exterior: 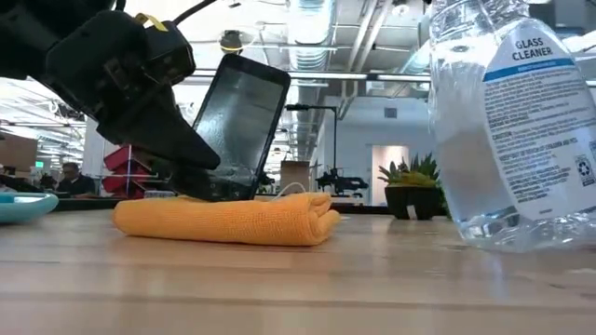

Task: Apply microfiber cloth
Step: Spray the black cellphone, then wipe the black cellphone using microfiber cloth

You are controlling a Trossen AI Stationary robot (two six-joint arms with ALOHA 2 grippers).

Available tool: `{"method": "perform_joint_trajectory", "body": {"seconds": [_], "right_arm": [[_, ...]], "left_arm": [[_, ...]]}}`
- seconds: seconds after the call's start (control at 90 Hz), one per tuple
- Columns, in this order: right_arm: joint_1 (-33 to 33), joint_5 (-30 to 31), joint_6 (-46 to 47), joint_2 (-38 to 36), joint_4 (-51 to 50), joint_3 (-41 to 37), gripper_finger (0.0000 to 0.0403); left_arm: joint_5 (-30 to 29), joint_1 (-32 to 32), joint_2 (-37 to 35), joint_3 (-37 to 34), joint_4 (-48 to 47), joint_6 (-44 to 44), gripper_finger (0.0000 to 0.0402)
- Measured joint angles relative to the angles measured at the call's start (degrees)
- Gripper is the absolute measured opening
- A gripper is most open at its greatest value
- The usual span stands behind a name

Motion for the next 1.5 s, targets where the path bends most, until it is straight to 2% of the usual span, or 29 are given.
{"method": "perform_joint_trajectory", "body": {"seconds": [0.111, 0.244, 0.4, 0.611, 0.767, 0.911, 1.011, 1.122, 1.278, 1.5], "right_arm": [[2.52, 3.18, 6.71, -2.05, -3.03, -2.25, 0.0282], [3.1, 4.26, 16.5, -4.44, -6.21, -5.51, 0.0282], [2.48, 3.71, 22.33, -4.72, -11.33, -6.97, 0.0282], [0.09, 3.87, 34.13, -5.29, -25.41, -6.88, 0.0282], [-2.92, 5.66, 46.25, -5.48, -36.5, -6.88, 0.0282], [-4.52, 4.75, 52.32, -5.48, -41.12, -6.88, 0.0282], [-4.62, 4.1, 59.98, -5.48, -46.19, -6.87, 0.0282], [-5.74, -1.25, 70.03, -5.48, -52.81, -6.87, 0.0282], [-6.92, -6.8, 65.29, -5.96, -52.17, -7.2, 0.0282], [-5.6, -8.68, 65.23, -6.52, -52.6, -7.12, 0.0282]], "left_arm": [[-0.05, 0.0, 0.0, 0.0, 0.0, 0.0, 0.0015], [-0.6, 0.01, 0.0, 0.0, 0.02, 0.09, 0.0015], [-0.71, 0.12, 0.0, 0.0, 0.05, 0.85, 0.0015], [-0.71, 0.35, 0.0, 0.0, 0.26, 0.47, 0.0015], [-0.71, 0.33, 0.0, 0.0, 0.26, -0.04, 0.0015], [-0.87, 0.33, 0.0, 0.0, 0.39, -0.27, 0.0015], [-0.93, 0.33, 0.0, 0.0, 0.41, -0.24, 0.0015], [-0.95, 0.33, 0.0, 0.0, 0.4, -0.16, 0.0015], [-0.97, 0.33, 0.0, 0.0, 0.39, -0.02, 0.0015], [-0.99, 0.33, 0.0, 0.0, 0.37, 0.0, 0.0015]]}}
